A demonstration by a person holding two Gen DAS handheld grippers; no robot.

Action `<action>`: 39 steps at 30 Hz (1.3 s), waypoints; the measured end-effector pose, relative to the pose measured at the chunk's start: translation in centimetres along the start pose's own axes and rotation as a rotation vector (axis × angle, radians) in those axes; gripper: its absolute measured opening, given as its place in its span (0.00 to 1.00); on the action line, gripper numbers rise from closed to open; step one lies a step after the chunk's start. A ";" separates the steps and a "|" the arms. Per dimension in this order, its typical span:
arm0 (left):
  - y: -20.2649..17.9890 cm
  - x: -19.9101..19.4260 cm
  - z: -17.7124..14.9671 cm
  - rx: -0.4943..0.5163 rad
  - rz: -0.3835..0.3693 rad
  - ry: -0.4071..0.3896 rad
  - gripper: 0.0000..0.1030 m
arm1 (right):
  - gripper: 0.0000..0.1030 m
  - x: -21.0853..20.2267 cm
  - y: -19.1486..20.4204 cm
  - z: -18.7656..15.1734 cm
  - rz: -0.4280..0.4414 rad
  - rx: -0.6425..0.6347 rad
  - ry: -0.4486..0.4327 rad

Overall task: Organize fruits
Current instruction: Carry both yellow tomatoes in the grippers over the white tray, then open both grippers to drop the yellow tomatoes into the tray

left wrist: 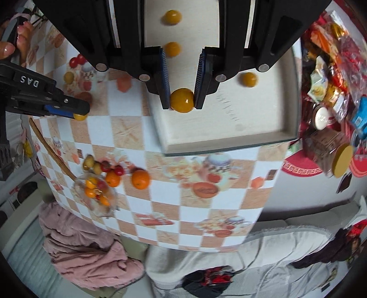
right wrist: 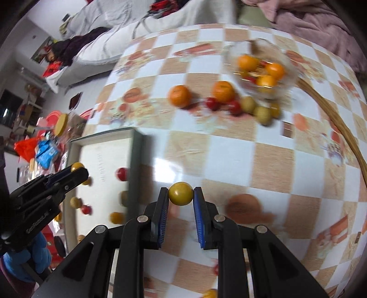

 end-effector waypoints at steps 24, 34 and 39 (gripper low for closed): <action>8.4 5.4 0.5 -0.021 0.121 0.069 0.22 | 0.24 9.6 14.4 -2.2 0.003 -0.297 0.124; 8.6 6.2 -0.2 -0.011 0.141 0.103 0.59 | 0.58 10.4 16.0 -3.4 -0.032 -0.383 0.107; 8.5 5.6 0.0 -0.005 0.150 0.076 0.63 | 0.69 8.9 16.0 -3.8 -0.011 -0.378 0.085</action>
Point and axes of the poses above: each gripper's, at about its wrist camera, not at the fingertips, and x roughly the way its jaws point, y to its left, z to its top, the point moved 1 cm from there along x, roughly the way its jaws point
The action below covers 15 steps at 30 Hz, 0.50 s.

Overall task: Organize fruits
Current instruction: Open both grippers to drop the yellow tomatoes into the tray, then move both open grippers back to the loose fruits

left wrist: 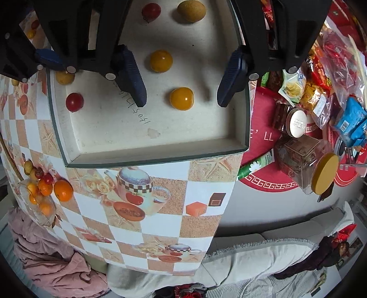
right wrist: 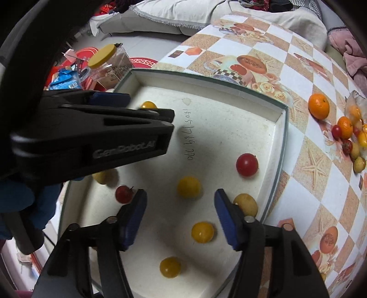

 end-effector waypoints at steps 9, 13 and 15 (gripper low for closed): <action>-1.0 -2.5 -0.4 0.021 0.001 -0.018 0.63 | 0.83 -4.8 -2.0 -0.7 0.038 0.075 -0.029; -2.7 -4.3 -1.1 0.052 -0.018 -0.029 0.63 | 0.90 -6.6 -4.3 -2.8 0.032 0.165 -0.024; -3.8 -4.9 -1.5 0.078 -0.028 -0.033 0.63 | 0.90 -7.7 -6.3 -4.7 0.017 0.236 -0.021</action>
Point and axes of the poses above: each gripper's, at about its wrist camera, not at the fingertips, and x roughly the way its jaws point, y to its left, z to its top, the point moved 1 cm from there along x, roughly the way its jaws point
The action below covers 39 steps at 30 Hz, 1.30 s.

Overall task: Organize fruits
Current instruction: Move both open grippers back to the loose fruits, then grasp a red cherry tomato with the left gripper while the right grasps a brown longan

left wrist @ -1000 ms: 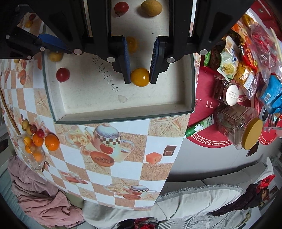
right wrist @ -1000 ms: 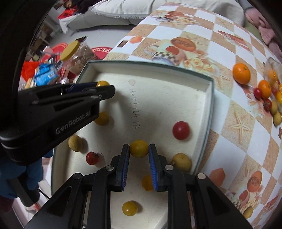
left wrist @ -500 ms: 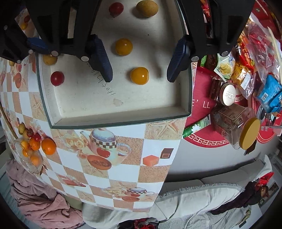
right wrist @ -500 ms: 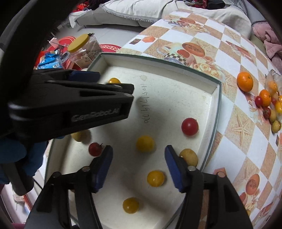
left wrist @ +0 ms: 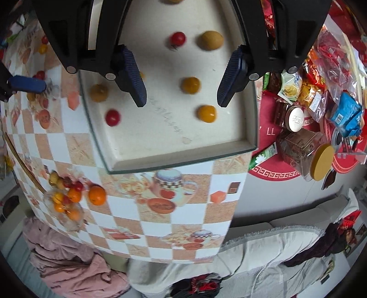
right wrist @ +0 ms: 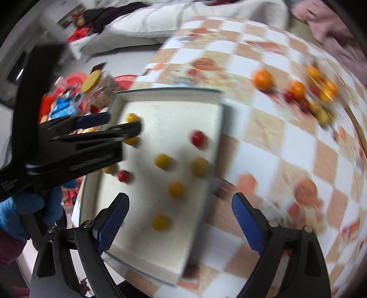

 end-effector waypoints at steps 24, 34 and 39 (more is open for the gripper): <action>-20.3 -3.5 -10.4 0.204 -0.154 0.114 0.63 | 0.90 -3.4 -18.7 -8.6 -0.112 0.315 0.045; -23.4 -1.9 -13.7 -0.055 -0.062 0.140 0.63 | 0.90 -0.6 -18.7 -6.7 -0.099 0.067 0.112; -23.8 -0.4 -14.1 -0.111 -0.042 0.144 0.63 | 0.84 0.2 -17.9 -6.3 -0.109 0.002 0.103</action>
Point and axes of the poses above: each gripper's, at about its wrist camera, not at the fingertips, and x roughly the way its jaws point, y to its left, z to its top, the point moved 1 cm from there along x, roughly the way its jaws point
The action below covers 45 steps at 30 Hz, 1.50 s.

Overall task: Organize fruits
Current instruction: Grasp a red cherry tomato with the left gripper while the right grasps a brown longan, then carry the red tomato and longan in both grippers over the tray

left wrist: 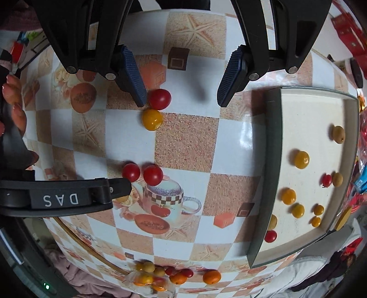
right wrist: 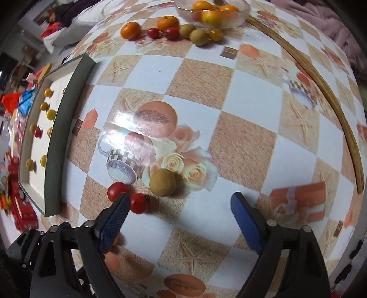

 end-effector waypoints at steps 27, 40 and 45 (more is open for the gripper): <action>2.6 -4.2 -0.4 -0.100 -0.092 -0.037 0.20 | 0.26 -2.8 -0.4 -1.3 0.148 0.021 -0.008; 4.6 -10.1 0.7 -0.100 -0.034 -0.102 0.20 | 0.26 -6.5 -0.2 -2.2 0.168 0.005 -0.044; 6.5 -11.8 1.4 -0.115 -0.013 -0.135 0.20 | 0.26 -7.5 1.4 -1.9 0.176 -0.025 -0.061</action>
Point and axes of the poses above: each gripper's, at about its wrist camera, not at the fingertips, and x roughly the way its jaws point, y to its left, z to its top, the point moved 1 cm from there along x, roughly the way its jaws point
